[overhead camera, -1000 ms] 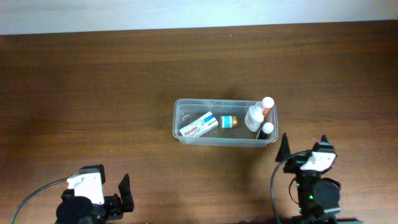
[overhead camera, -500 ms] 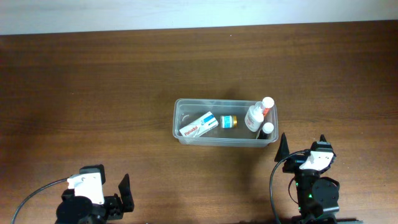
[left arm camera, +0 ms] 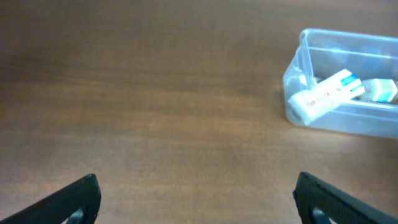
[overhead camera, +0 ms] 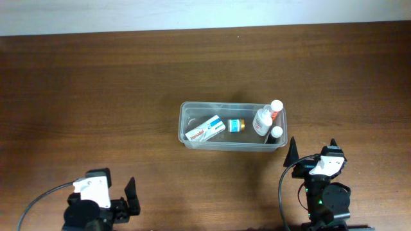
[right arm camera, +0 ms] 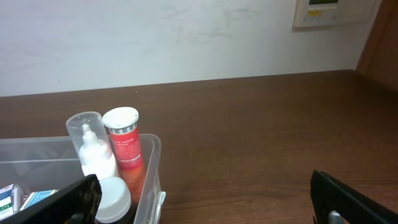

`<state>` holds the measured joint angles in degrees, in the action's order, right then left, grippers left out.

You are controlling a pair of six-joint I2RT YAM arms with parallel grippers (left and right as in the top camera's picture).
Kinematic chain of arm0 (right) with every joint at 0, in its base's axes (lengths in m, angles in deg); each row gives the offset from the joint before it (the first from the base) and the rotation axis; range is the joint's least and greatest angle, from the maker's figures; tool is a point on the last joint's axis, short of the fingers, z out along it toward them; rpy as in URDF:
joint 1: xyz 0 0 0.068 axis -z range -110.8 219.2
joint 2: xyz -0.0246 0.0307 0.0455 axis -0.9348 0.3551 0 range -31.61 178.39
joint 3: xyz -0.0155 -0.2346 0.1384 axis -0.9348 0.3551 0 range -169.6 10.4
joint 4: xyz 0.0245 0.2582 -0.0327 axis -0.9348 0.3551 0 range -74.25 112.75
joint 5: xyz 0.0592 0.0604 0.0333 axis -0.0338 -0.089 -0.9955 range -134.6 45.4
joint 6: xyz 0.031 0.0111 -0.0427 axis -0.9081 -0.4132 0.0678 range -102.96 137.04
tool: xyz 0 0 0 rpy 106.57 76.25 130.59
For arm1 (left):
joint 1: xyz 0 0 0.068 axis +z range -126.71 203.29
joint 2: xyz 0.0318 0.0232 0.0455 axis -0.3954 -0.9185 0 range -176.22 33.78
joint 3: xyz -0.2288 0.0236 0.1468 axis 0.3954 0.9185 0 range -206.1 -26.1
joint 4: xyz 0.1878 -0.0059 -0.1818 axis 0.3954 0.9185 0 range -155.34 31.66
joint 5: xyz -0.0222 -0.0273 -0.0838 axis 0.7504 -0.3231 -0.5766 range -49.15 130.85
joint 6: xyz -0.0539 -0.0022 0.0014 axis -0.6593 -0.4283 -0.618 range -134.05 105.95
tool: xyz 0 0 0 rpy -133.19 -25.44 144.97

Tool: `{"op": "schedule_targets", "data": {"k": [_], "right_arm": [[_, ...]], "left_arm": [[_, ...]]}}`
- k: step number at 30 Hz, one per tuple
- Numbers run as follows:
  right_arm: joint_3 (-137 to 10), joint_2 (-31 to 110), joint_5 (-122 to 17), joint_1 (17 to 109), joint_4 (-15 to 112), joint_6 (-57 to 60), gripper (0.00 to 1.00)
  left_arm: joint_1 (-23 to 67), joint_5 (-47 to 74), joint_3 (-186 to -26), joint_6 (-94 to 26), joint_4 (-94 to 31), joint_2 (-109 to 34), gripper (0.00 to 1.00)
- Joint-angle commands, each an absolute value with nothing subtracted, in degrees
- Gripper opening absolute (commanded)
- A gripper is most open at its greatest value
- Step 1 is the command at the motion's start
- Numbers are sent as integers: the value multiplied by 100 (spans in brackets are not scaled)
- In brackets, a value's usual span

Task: Pack container

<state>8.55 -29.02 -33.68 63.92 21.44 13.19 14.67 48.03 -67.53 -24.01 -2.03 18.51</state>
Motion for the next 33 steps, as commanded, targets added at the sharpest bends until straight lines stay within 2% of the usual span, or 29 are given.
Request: {"op": "schedule_targets", "data": {"k": [1,6,16,33], "right_arm": [[912,-2887,-3360,6436,2131,1365,98],[912,-2887,-3360,6436,2131,1365,98],[912,-2887,-3360,6436,2131,1365,98],[912,-2887,-3360,6436,2131,1365,98]], "left_arm": [[1445,4908,-5760,-2429,-878,2478,100],[1445,4923,-4480,-2429,-2441,3377,100],[1454,5081,-2668,-2233,-6229,3350,100],[2061,5079,-2659,-2220,-6170,3348,100]]}}
